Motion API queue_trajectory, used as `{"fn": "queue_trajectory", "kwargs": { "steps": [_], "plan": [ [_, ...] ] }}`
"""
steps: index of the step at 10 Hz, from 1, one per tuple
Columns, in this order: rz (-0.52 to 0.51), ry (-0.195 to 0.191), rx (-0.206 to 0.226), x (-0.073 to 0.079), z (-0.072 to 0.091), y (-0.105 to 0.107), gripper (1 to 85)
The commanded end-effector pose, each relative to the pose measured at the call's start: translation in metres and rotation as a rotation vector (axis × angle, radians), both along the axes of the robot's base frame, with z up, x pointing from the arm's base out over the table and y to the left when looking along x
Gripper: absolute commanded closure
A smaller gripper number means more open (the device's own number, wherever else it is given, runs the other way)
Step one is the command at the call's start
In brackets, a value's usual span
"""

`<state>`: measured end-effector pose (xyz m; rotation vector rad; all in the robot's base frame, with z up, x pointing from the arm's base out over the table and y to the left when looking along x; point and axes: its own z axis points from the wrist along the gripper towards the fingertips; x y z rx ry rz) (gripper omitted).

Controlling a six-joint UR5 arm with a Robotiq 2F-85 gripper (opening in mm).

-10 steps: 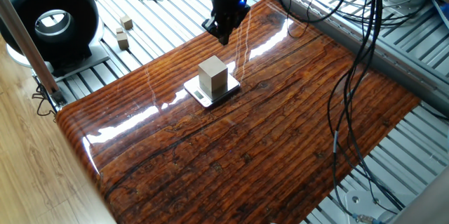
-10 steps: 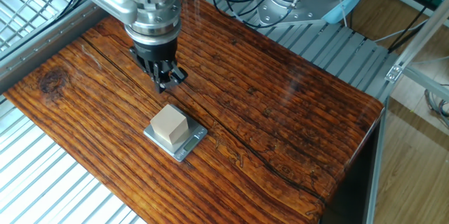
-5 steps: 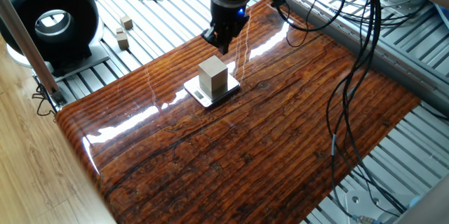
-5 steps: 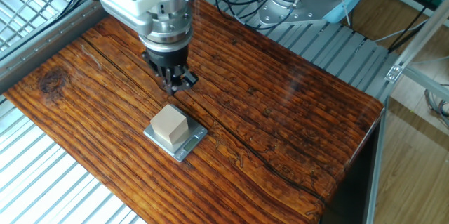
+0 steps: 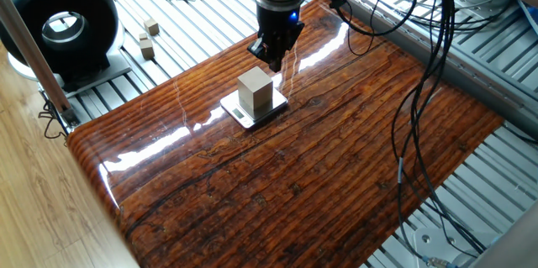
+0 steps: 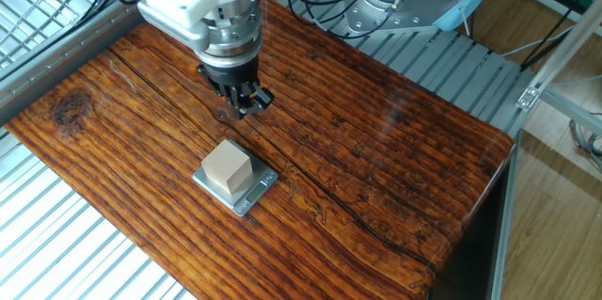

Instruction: Remove the object from the scale

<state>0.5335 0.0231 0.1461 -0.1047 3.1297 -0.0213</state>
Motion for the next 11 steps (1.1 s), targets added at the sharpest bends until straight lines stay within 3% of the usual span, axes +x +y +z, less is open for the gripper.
{"fn": "queue_trajectory", "kwargs": {
  "steps": [1,2,3,5,6,8,9,10,11],
  "plan": [
    [0.011,-0.014,0.023,0.004,0.001,0.005,72.3],
    [0.011,-0.011,0.040,0.003,0.001,0.010,66.3],
    [0.017,0.015,0.034,0.008,-0.003,0.006,62.0],
    [0.061,0.028,0.019,0.035,-0.012,-0.001,39.3],
    [0.056,-0.036,-0.004,0.059,-0.018,-0.003,35.3],
    [0.032,-0.001,0.031,0.049,-0.015,0.013,16.7],
    [0.035,-0.007,0.034,0.049,-0.013,0.014,11.3],
    [0.041,-0.050,-0.019,0.060,-0.013,0.001,0.7],
    [0.026,-0.035,-0.020,0.056,-0.012,0.001,0.7]
  ]
}}
